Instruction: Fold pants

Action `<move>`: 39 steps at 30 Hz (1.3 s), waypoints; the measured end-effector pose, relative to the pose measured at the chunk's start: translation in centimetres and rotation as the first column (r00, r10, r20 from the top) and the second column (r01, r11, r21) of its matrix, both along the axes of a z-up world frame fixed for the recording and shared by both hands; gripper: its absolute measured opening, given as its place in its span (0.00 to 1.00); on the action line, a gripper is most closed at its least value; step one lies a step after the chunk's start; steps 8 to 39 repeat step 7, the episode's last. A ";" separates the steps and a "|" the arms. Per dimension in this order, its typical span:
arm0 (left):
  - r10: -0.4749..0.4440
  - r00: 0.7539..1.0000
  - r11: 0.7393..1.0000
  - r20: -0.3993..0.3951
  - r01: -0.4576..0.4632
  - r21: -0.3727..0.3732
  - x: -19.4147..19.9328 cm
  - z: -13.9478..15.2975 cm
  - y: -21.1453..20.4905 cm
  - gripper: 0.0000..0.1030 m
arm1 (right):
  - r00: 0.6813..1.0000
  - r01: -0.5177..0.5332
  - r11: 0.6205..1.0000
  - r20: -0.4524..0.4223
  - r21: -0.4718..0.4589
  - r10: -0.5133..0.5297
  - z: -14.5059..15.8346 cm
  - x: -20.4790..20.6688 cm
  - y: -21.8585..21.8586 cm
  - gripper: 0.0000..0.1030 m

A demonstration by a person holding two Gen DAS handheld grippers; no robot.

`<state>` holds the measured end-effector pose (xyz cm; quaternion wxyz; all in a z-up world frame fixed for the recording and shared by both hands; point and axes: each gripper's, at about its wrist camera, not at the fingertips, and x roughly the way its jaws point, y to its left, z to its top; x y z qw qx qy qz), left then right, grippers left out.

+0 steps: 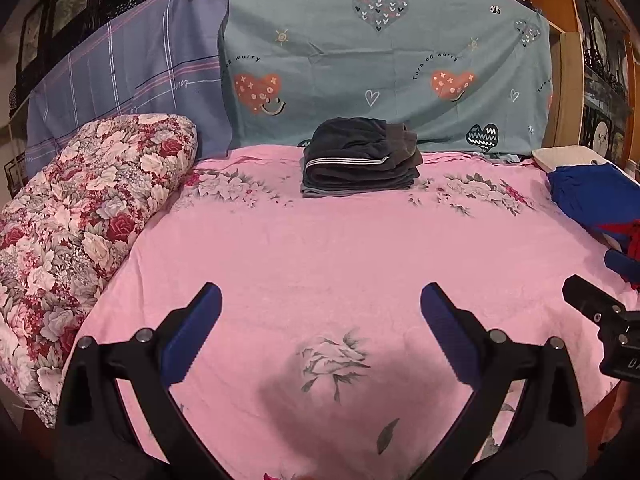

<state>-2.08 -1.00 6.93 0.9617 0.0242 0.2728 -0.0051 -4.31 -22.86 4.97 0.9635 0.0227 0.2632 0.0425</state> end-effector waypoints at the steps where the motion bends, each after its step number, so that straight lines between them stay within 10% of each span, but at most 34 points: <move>1: 0.010 1.000 1.000 -0.007 -0.010 -0.001 0.1 -0.1 0.1 0.98 | 1.000 0.000 1.000 0.002 -0.003 0.000 0.0 0.0 0.0 0.99; 39: 0.034 0.999 0.999 -0.022 -0.034 -0.005 0.2 -0.3 0.7 0.98 | 1.000 0.003 1.000 0.003 -0.003 -0.003 0.1 -0.1 -0.1 0.99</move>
